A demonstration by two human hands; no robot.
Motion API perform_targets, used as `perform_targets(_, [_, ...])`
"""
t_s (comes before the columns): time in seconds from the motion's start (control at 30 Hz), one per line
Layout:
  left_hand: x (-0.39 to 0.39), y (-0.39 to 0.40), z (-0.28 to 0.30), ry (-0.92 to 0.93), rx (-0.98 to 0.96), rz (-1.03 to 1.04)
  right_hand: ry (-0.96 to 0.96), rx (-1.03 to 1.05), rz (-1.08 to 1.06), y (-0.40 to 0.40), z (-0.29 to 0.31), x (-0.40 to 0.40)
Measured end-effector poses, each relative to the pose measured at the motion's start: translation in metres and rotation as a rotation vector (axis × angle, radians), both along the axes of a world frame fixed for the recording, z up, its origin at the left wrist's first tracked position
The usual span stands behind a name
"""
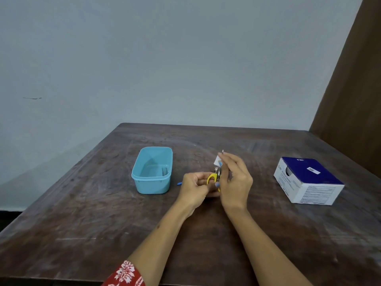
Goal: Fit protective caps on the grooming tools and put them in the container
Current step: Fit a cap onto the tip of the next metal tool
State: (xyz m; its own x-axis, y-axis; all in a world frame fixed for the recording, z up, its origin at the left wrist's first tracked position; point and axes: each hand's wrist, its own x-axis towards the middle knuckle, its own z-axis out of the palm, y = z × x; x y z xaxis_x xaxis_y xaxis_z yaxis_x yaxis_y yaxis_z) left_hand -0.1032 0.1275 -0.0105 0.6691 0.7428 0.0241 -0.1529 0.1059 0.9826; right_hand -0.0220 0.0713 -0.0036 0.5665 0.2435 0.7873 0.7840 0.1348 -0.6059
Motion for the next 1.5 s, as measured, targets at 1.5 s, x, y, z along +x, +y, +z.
perform_targets(1.5, [-0.0047, -0.0033, 0.0066, -0.032, -0.003, 0.024, 0.008, 0.023, 0.036, 0.0001, -0.0024, 0.002])
